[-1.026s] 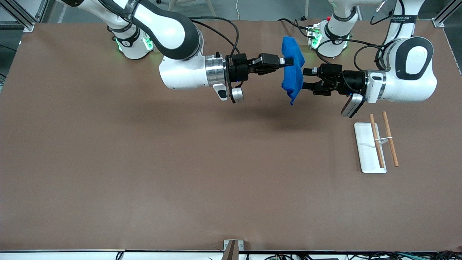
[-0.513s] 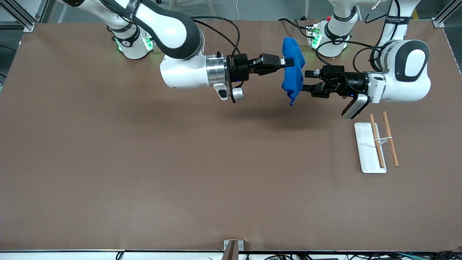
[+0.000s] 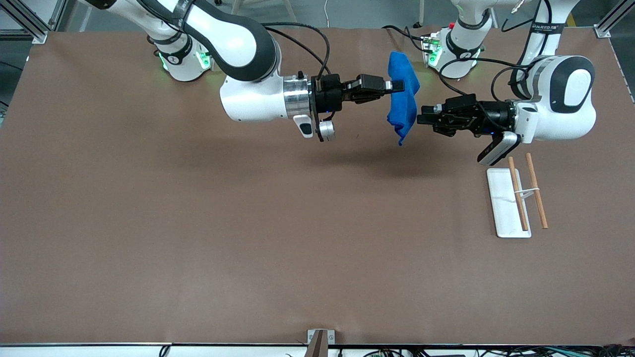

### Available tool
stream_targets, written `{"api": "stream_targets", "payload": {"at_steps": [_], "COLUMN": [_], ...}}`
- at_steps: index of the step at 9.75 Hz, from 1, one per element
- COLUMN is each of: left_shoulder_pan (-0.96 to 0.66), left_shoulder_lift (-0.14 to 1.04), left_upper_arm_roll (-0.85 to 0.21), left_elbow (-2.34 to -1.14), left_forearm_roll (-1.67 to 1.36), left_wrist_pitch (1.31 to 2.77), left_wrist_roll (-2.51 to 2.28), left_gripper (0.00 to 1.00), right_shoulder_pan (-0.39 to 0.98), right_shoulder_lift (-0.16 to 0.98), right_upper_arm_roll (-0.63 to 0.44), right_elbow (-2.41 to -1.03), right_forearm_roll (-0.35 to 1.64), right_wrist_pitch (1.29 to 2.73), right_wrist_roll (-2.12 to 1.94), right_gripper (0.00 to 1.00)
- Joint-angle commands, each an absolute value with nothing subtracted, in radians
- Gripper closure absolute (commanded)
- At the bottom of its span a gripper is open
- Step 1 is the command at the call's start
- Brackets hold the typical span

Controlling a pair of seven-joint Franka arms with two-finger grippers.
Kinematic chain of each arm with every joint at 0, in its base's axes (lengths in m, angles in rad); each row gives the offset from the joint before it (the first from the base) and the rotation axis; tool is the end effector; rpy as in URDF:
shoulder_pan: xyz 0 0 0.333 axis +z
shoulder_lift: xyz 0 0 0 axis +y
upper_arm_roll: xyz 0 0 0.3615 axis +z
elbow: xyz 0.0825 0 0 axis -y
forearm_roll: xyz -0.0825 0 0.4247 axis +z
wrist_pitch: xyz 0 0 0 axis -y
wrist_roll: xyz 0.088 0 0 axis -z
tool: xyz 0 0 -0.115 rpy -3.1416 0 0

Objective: Right arm passes towel to left arm to hang
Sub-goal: 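Grasp the hanging towel with the left gripper beside the right gripper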

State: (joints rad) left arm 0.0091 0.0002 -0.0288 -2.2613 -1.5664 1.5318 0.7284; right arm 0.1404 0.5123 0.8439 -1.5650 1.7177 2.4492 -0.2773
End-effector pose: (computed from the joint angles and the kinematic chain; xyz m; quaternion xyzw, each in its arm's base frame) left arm 0.5240 -0.1287 0.4339 0.6988 -0.0316 -0.0052 0.7146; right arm 0.5188 0.5687 0.5135 -0.6763 0.0979 0.1463 0.7153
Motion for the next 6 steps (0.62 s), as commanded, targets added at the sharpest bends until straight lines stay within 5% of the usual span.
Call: {"api": "stream_targets", "payload": {"at_steps": [1,6], "left_shoulder_pan": [0.011,0.009], "left_shoulder_lift": [0.032,0.054], "left_upper_arm_roll": [-0.029,-0.026], "left_elbow": [-2.287,-2.278], "left_forearm_roll": [-1.493,-1.506], "left_wrist_pitch": [1.514,1.485], "left_wrist_roll": [0.764,0.765], "left_gripper": [0.46,0.47], "right_shoulder_pan": [0.149,0.158], "right_shoulder_lift": [0.529,0.538], "right_upper_arm_roll": [0.854,0.854], "right_elbow": [-1.543,-1.529], "right_forearm_roll": [1.74,1.741], "right_wrist_pitch": [2.464,2.468], "right_wrist_roll": [-0.295,-0.29], "right_gripper": [0.98,0.98]}}
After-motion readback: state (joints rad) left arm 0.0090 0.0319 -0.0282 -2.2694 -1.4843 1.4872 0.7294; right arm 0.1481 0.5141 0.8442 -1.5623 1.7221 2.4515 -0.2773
